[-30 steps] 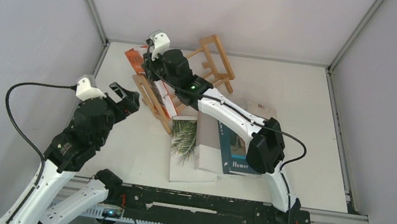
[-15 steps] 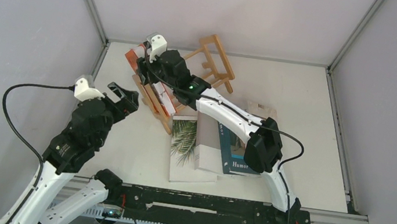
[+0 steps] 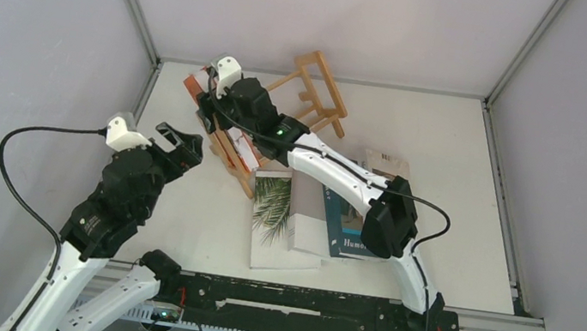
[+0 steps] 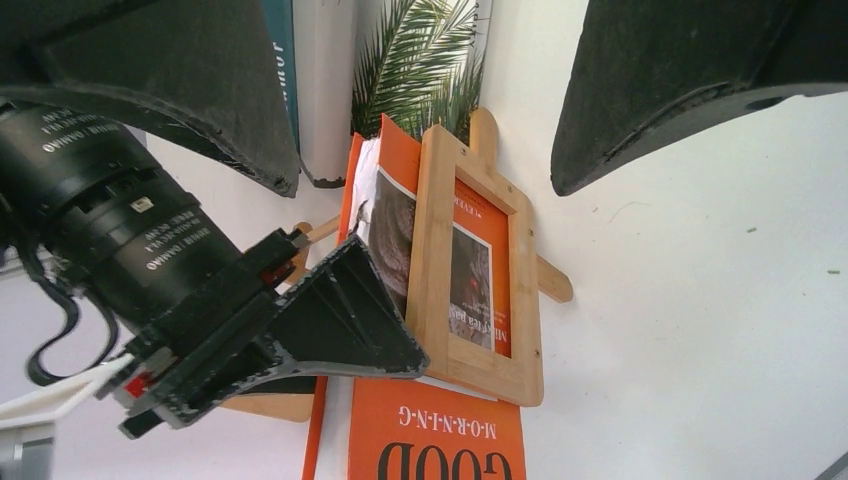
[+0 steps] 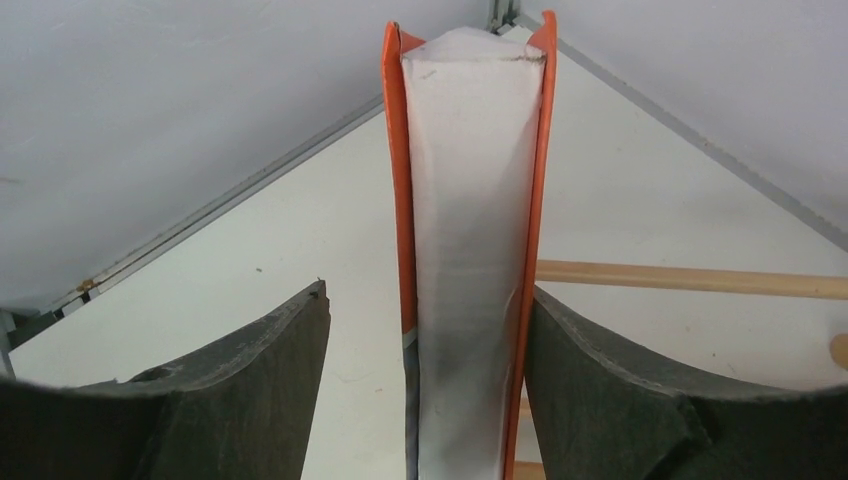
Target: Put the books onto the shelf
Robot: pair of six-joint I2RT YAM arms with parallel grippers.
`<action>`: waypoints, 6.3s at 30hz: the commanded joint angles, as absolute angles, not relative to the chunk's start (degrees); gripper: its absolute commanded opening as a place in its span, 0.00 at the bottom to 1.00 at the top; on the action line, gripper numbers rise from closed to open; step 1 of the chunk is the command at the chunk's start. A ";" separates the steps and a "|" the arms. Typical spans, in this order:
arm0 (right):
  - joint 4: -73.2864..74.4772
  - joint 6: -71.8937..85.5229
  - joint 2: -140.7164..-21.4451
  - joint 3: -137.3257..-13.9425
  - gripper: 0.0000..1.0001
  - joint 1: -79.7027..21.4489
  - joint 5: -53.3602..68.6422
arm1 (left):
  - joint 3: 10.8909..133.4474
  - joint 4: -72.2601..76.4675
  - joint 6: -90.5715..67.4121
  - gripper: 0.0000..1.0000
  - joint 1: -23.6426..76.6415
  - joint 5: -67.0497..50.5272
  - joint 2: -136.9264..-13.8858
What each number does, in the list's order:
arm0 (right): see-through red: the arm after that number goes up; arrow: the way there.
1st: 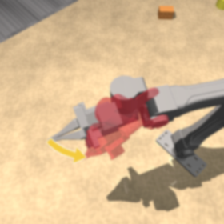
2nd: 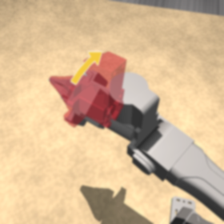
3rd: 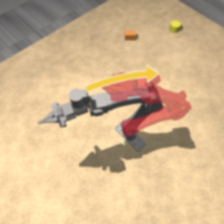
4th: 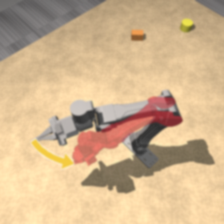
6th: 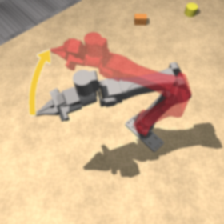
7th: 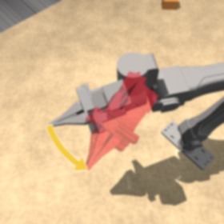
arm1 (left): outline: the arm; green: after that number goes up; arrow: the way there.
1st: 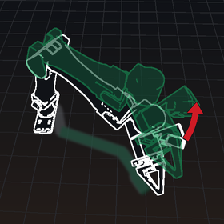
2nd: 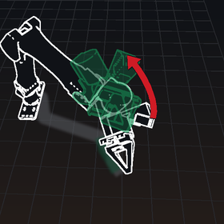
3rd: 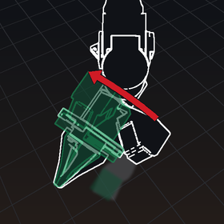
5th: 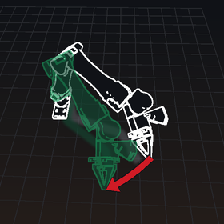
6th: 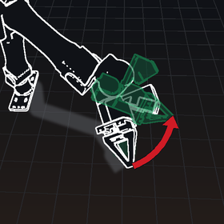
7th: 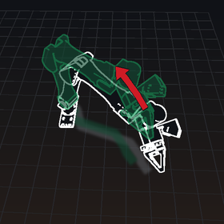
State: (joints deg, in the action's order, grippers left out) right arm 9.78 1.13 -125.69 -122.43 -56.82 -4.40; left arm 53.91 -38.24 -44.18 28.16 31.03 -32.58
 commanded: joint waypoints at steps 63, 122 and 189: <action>44.91 99.82 -25.95 -26.74 0.82 -39.78 -35.97 | 61.22 -41.53 -41.22 1.00 30.58 21.20 -32.83; 18.99 99.39 -27.46 -4.95 1.00 -22.06 -23.39 | 60.47 -37.85 -37.38 1.00 31.80 22.06 -33.34; 13.27 76.52 -28.04 -29.70 0.25 -13.18 -11.40 | 64.83 -40.74 -40.29 1.00 31.90 21.40 -29.33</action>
State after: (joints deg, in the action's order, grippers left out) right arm 16.16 76.82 -27.94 -25.34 -13.21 -14.92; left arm 63.05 -42.33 -39.18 31.46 23.22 -30.22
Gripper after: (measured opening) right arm 0.516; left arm 0.996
